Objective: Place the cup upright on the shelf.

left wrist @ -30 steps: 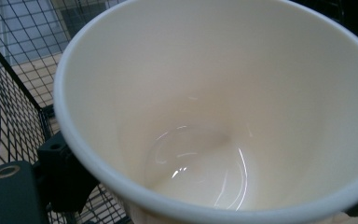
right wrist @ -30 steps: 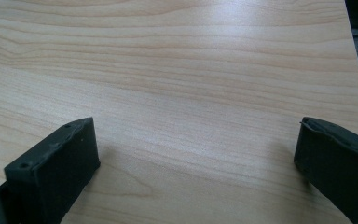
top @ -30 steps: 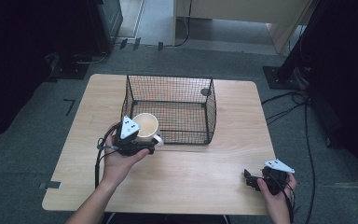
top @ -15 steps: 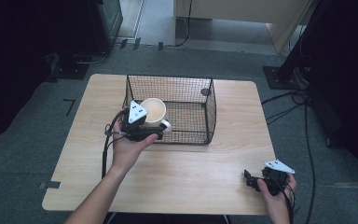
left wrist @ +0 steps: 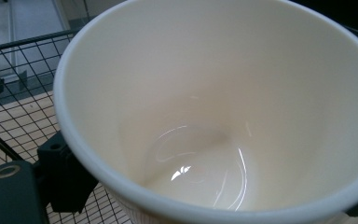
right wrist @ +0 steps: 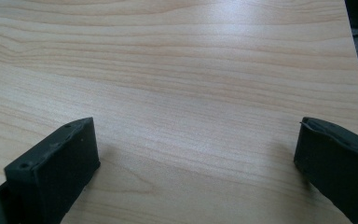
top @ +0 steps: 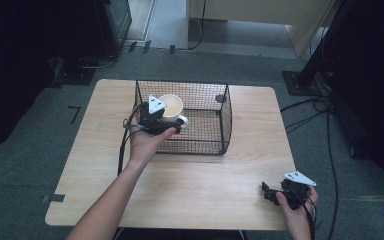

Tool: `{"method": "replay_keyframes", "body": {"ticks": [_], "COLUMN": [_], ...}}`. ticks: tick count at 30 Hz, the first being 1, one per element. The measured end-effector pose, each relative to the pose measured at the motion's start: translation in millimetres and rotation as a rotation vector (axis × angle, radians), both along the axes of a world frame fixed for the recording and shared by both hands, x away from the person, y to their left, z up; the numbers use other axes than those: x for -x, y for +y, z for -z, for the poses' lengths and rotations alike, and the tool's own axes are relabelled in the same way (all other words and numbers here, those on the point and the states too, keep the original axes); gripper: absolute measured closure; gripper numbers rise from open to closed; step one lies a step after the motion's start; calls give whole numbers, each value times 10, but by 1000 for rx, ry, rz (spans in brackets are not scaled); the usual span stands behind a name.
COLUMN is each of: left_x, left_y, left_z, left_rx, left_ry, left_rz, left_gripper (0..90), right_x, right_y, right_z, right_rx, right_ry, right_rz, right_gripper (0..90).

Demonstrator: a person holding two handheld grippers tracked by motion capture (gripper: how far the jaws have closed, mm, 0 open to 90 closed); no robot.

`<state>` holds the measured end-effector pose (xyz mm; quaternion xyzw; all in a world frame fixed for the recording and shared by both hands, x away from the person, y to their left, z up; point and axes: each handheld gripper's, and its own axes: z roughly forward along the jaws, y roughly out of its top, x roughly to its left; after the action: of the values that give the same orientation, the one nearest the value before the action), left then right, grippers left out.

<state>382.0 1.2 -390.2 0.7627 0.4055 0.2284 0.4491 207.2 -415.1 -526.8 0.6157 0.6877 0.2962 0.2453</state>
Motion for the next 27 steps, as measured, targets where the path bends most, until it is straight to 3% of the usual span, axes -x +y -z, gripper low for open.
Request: {"method": "replay_keyframes", "body": {"ticks": [4,9,14,18,22,24,27], "left_x": [-136,-308,-487,-605,-706,-747,-822], "left_y": [-89,-158,-194,-188,-198,-186,-156], "left_z": [45,79,96,113,162,185,219], "left_rx": [-25,-9,-25,-6,-38,-25,27], "left_ry": [10,28,17,15,1,-9,21], "left_rz": [1,-10,-22,-25,-33,-33,-19], "left_gripper": [86,86,86,86,86,86,86], "right_x": [0,0,0,0,0,0,0], "right_y": [0,0,0,1,1,1,1], "right_z": [0,0,0,0,0,0,0], "right_rx": [0,0,0,-1,-1,-1,0], "right_ry": [0,0,0,0,0,0,0], "right_rz": [0,0,0,-1,-1,-1,-1], "right_gripper": [0,0,0,0,0,0,0]}}
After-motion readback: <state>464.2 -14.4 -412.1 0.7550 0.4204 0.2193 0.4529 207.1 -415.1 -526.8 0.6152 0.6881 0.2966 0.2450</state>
